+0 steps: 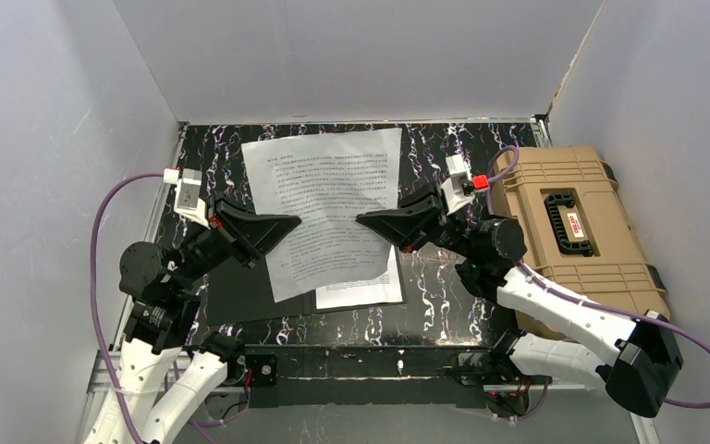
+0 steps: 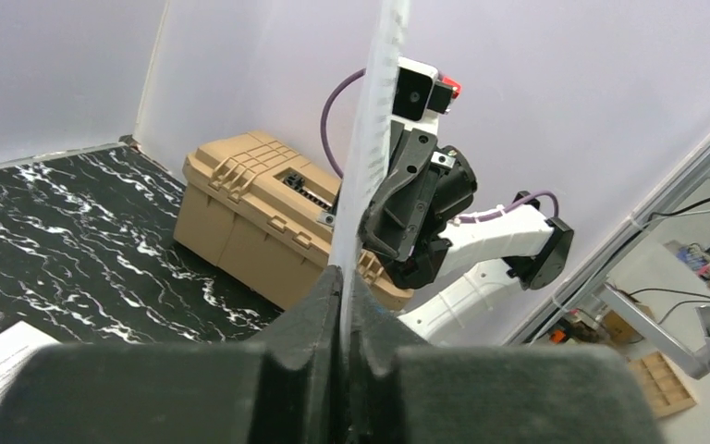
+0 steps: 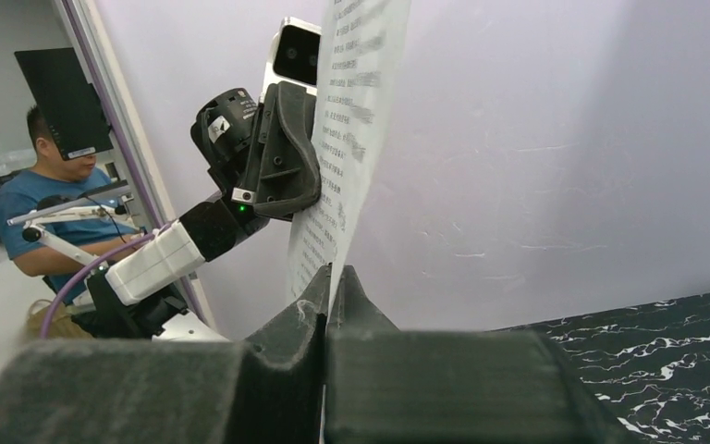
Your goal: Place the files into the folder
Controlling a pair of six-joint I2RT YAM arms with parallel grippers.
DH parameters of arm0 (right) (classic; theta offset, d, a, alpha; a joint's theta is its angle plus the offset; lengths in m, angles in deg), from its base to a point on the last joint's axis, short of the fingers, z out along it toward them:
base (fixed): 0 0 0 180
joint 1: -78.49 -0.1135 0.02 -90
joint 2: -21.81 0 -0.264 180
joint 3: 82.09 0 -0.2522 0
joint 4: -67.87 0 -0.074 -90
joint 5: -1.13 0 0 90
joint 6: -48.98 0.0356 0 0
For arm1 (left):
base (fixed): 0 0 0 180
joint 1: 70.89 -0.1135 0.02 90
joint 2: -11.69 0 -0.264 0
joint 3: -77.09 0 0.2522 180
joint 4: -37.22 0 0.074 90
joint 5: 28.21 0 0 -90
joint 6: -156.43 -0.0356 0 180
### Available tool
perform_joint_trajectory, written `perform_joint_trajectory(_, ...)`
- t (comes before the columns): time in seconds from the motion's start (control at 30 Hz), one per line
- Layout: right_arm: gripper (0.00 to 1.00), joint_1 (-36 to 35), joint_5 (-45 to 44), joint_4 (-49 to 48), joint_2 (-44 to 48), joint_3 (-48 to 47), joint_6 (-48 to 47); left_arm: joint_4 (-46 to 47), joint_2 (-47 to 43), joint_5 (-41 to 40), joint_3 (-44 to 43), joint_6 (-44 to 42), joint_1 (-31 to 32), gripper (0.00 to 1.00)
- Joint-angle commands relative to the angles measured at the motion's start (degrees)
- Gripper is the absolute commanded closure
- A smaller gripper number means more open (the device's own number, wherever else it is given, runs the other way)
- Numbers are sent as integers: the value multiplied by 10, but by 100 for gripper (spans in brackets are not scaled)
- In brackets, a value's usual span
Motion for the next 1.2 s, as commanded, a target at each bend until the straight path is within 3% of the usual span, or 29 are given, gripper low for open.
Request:
perform_joint_trajectory(0.0,99,2,-20,-11,14,-21,-13,8,-8,-12,13,-2,0,85)
perform_joint_trajectory(0.07,99,1,-39,37,27,-23,-35,-26,-11,-40,13,-18,1,59)
perform_joint_trajectory(0.13,99,1,-57,99,40,-32,-64,-74,-13,-88,11,-37,0,43)
perform_joint_trajectory(0.33,99,2,-109,272,67,-60,-132,-168,-4,-159,8,-69,1,28)
perform_joint_trajectory(0.43,99,2,-142,346,70,-76,-157,-217,2,-204,4,-81,0,15)
perform_joint_trajectory(0.67,99,2,-208,499,36,-129,-151,-317,18,-312,8,-82,1,7)
perform_joint_trajectory(0.73,99,1,-219,509,29,-130,-136,-337,29,-328,11,-80,0,2)
perform_joint_trajectory(1.17,99,2,-310,563,-48,-142,-10,-390,155,-399,36,-45,1,2)
